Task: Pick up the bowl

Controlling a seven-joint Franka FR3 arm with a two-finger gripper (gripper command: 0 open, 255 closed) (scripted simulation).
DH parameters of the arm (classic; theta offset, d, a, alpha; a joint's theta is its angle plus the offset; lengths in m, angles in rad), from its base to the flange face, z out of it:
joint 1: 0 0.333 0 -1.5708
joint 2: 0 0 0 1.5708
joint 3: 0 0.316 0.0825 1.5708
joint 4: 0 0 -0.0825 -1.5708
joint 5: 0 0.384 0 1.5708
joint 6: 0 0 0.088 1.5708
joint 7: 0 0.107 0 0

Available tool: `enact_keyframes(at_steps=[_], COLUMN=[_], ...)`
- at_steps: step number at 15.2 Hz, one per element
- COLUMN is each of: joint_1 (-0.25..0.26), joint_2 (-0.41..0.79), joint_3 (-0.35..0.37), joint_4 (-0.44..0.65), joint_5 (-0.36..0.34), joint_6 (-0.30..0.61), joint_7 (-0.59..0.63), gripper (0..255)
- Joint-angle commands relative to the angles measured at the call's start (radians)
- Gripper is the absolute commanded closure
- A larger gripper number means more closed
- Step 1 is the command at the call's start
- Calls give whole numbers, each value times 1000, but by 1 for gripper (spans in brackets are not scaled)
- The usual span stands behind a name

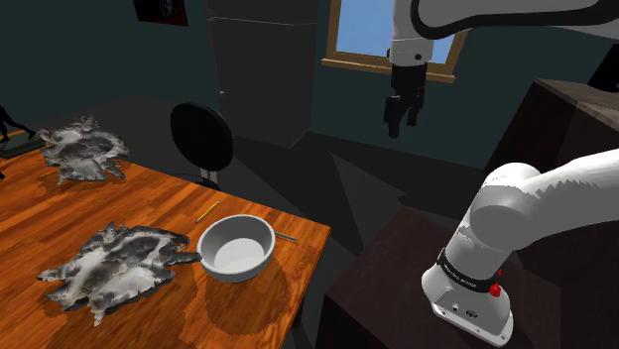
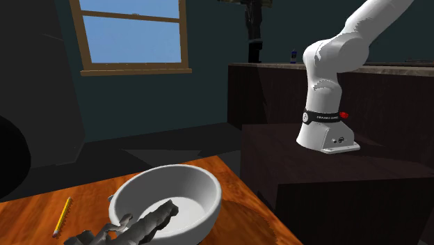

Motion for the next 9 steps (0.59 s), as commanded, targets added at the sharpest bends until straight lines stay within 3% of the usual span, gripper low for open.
enact_keyframes(at_steps=[1, 9], joint_1=[0, 47], joint_2=[0, 164], joint_3=[0, 68], joint_4=[0, -83], joint_5=[0, 98], joint_6=[0, 256], joint_7=[0, 105], gripper=[0, 0])
